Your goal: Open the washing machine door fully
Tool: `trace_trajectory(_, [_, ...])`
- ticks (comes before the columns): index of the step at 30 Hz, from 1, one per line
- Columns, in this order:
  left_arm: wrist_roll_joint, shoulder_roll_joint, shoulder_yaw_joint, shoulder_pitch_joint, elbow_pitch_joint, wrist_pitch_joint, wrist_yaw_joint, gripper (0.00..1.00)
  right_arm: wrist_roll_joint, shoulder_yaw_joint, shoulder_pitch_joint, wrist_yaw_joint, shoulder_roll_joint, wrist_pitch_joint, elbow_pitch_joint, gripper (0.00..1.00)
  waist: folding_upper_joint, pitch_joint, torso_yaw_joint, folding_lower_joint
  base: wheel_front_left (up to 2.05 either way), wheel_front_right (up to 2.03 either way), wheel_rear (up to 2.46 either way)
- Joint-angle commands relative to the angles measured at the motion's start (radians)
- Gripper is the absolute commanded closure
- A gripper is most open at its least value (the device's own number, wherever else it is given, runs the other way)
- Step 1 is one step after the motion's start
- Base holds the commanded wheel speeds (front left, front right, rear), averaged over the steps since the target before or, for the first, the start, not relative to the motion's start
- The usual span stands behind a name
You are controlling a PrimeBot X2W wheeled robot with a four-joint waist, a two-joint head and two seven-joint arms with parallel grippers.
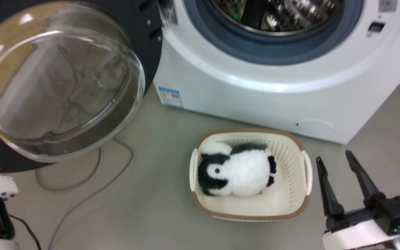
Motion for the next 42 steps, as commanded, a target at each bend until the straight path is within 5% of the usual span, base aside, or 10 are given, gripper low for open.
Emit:
trace_trajectory(1, [0.014, -0.013, -0.013, 0.027, -0.027, 0.002, -0.005, 1.00, 0.001, -0.006, 0.015, 0.001, 0.008, -0.004, -0.005, 0.00, 0.0000, -0.047, -0.010, 0.0000, 0.00, 0.00, 0.00])
trace_trajectory(12, [0.059, -0.098, -0.196, 0.181, -0.237, 0.002, -0.019, 1.00, 0.009, -0.054, 0.069, 0.001, 0.023, -0.004, -0.052, 0.00, 0.0000, -0.162, -0.062, 0.0000, 0.00, 0.00, 0.00])
trace_trajectory(29, [0.025, -0.112, -0.483, 0.319, -0.297, 0.002, -0.023, 1.00, 0.047, -0.060, 0.124, 0.001, 0.023, -0.004, -0.081, 0.00, 0.0000, -0.226, -0.184, 0.0000, 0.00, 0.00, 0.00])
trace_trajectory(30, [0.021, -0.112, -0.491, 0.326, -0.298, 0.002, -0.023, 0.68, 0.048, -0.059, 0.128, 0.001, 0.023, -0.004, -0.080, 0.00, 0.0000, -0.229, -0.191, 0.0000, 0.00, 0.00, 0.00])
trace_trajectory(31, [0.023, -0.112, -0.499, 0.333, -0.302, 0.002, -0.022, 0.11, 0.050, -0.057, 0.131, 0.001, 0.023, -0.004, -0.079, 0.00, 0.0000, -0.230, -0.198, 0.0000, 0.00, 0.00, 0.00])
trace_trajectory(32, [0.033, -0.112, -0.505, 0.340, -0.306, 0.002, -0.018, 0.00, 0.052, -0.055, 0.134, 0.001, 0.023, -0.004, -0.078, 0.00, 0.0000, -0.232, -0.205, 0.0000, 0.00, 0.00, 0.00])
trace_trajectory(42, [0.061, -0.112, -0.549, 0.414, -0.341, 0.002, 0.054, 0.00, 0.062, -0.034, 0.156, 0.001, 0.023, -0.004, -0.063, 0.00, 0.0000, -0.237, -0.271, 0.0000, 0.00, 0.00, 0.00])
